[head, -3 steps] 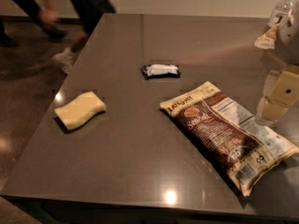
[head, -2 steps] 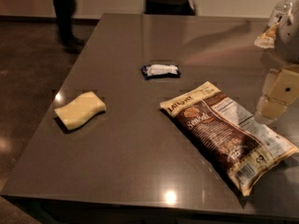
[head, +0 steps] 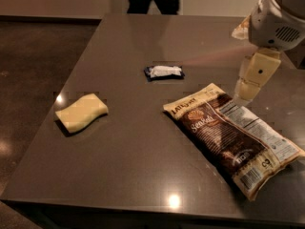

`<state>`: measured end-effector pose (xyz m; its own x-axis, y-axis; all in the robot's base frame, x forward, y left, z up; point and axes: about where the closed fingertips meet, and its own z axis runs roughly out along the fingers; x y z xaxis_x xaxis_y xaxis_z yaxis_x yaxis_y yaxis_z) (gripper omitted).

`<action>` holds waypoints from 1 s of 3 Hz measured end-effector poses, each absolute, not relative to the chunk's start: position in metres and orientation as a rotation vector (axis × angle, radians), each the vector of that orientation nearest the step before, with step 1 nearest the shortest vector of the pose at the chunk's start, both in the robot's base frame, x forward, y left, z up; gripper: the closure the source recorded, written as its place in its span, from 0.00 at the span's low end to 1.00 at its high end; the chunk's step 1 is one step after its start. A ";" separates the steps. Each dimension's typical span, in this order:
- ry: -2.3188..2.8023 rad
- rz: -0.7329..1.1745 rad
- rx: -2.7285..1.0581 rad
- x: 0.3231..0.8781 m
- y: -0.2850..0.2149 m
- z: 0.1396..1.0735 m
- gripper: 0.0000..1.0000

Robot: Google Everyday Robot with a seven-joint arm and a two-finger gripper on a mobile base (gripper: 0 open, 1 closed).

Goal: Move rxbar blueberry near sponge

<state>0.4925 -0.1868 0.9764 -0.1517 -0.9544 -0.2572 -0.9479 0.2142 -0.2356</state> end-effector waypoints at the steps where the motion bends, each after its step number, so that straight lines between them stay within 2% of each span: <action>1: 2.106 0.031 -1.775 0.542 -0.167 0.968 0.00; 3: 2.070 0.100 -1.792 0.612 -0.131 0.936 0.00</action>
Offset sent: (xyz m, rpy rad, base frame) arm 0.1194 0.0501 -0.0358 0.0943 0.0151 0.0560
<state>0.6120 -0.1309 0.9357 -0.0987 -0.9346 -0.3417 -0.9631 0.1760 -0.2034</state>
